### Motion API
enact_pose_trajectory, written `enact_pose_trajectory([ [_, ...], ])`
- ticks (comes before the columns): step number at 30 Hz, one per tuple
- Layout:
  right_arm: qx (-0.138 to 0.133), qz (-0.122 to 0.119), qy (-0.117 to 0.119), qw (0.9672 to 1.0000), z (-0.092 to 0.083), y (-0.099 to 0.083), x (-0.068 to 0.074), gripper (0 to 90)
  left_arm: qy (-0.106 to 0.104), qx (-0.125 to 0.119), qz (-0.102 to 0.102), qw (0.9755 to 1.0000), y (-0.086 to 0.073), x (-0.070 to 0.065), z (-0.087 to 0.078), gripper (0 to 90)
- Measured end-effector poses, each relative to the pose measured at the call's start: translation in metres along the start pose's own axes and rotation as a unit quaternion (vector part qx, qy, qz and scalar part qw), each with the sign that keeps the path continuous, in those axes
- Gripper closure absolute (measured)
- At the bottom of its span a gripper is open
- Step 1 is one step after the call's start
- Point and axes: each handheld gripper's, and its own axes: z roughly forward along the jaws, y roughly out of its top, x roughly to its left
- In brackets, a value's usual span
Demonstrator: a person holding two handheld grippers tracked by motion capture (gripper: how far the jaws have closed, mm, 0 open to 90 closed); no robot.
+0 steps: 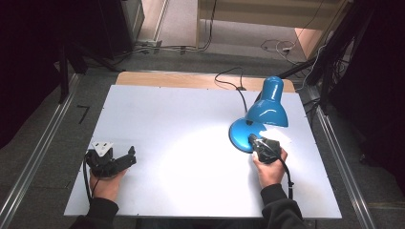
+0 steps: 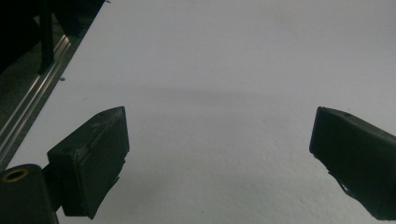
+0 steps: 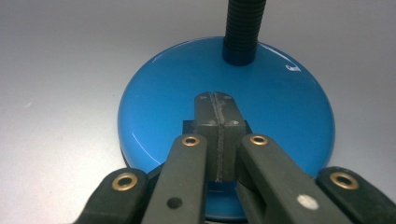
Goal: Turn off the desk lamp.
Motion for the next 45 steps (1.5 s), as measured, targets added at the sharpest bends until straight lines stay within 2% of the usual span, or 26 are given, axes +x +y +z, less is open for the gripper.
enact_pose_trajectory([
  [22, 0.003, 0.007, -0.001, 1.0000, 0.0038, 0.0011, -0.0014, 88.4, -0.001, 0.000, 0.000, 1.0000, 0.0002, 0.0001, -0.0004, 5.6],
  [33, 0.002, 0.029, 0.014, 0.9995, 0.0045, 0.0029, -0.0035, 87.8, -0.001, -0.001, -0.003, 1.0000, 0.0007, 0.0018, -0.0005, 5.6],
  [45, -0.006, 0.040, 0.021, 0.9990, 0.0009, 0.0083, -0.0066, 79.5, -0.001, 0.000, -0.001, 1.0000, 0.0005, 0.0008, -0.0002, 5.6],
])
